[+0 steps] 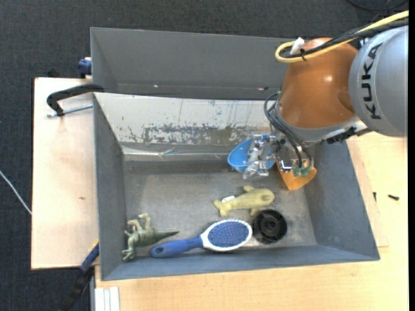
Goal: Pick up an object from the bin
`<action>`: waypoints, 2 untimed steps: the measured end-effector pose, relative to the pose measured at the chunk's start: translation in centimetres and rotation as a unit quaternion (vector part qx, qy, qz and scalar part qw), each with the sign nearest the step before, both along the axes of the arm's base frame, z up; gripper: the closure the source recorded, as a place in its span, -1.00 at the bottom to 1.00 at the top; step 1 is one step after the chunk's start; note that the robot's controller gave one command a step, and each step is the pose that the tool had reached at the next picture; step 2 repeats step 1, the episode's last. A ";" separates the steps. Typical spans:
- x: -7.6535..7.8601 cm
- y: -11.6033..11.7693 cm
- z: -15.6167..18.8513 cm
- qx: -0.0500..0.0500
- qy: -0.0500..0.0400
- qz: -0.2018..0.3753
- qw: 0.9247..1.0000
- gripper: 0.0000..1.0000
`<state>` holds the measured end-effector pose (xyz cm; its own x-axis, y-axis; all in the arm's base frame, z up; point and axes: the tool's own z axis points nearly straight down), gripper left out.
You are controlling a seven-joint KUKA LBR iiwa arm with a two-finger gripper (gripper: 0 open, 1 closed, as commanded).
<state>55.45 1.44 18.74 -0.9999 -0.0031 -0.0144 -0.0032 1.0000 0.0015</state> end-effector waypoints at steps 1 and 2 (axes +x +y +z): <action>0.6 -0.7 8.3 0.000 -0.001 -0.008 1.000 1.00; 0.6 -0.7 8.3 0.000 -0.001 -0.008 1.000 1.00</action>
Offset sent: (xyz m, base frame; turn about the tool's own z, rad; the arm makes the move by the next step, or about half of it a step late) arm 0.0034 -0.0080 0.0766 0.0147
